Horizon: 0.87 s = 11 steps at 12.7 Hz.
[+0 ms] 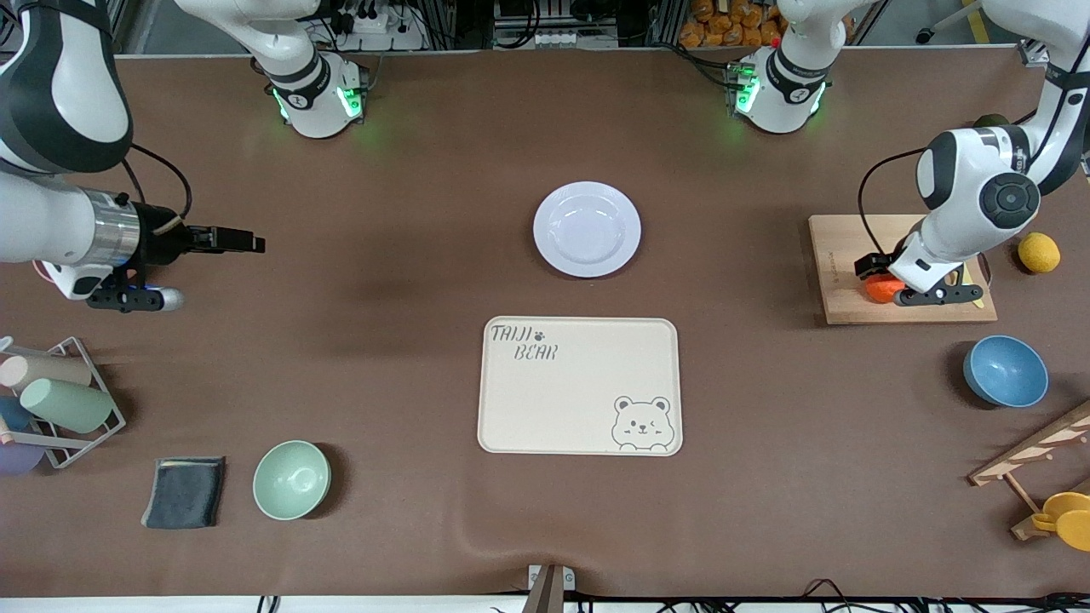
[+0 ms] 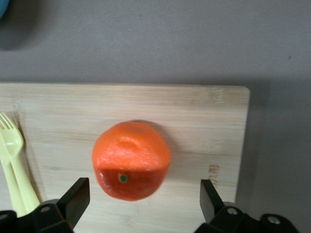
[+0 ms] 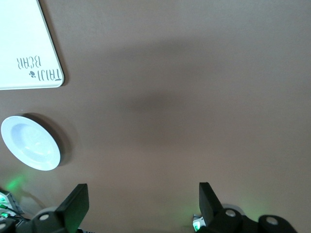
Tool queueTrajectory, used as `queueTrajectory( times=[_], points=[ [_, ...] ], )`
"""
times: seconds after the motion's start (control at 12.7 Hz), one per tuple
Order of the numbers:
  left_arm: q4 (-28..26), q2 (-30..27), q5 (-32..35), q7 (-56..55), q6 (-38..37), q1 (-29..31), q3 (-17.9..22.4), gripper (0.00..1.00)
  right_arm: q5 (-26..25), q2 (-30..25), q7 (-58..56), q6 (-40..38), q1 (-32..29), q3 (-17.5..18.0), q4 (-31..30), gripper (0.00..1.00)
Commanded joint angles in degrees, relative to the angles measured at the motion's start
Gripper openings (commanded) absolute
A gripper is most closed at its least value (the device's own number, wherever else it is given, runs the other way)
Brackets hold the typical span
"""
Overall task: Place orange and plate with both arms
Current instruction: 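Grasp and lift the orange with the left gripper while the right gripper advances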
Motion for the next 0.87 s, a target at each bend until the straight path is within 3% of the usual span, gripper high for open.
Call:
queueTrajectory(
  times=[0.0, 0.16, 0.55, 0.63, 0.79],
  points=[
    [1.0, 3.2, 2.9, 0.6, 3.4, 1.6, -0.3, 1.0, 1.6, -0.6, 1.6, 2.0, 0.0, 0.3, -2.1, 1.0],
    [1.7, 4.4, 3.6, 0.6, 4.1, 2.7, -0.3, 1.0, 6.2, -0.2, 1.6, 2.8, -0.3, 0.3, -3.5, 1.0],
    [2.7, 6.8, 3.7, 0.6, 4.7, 3.0, -0.3, 1.0, 9.7, 0.2, 1.6, 6.2, 1.0, 0.3, -6.6, 1.0],
    [2.7, 7.0, 3.7, 0.6, 4.7, 3.2, -0.3, 0.96, 10.5, 0.2, 1.6, 7.4, 1.0, 0.3, -7.7, 1.0],
    [2.7, 7.2, 3.7, 0.5, 4.7, 3.2, -0.3, 0.38, 10.6, 0.1, 1.6, 8.3, 1.9, 0.3, -8.4, 1.0]
  ],
)
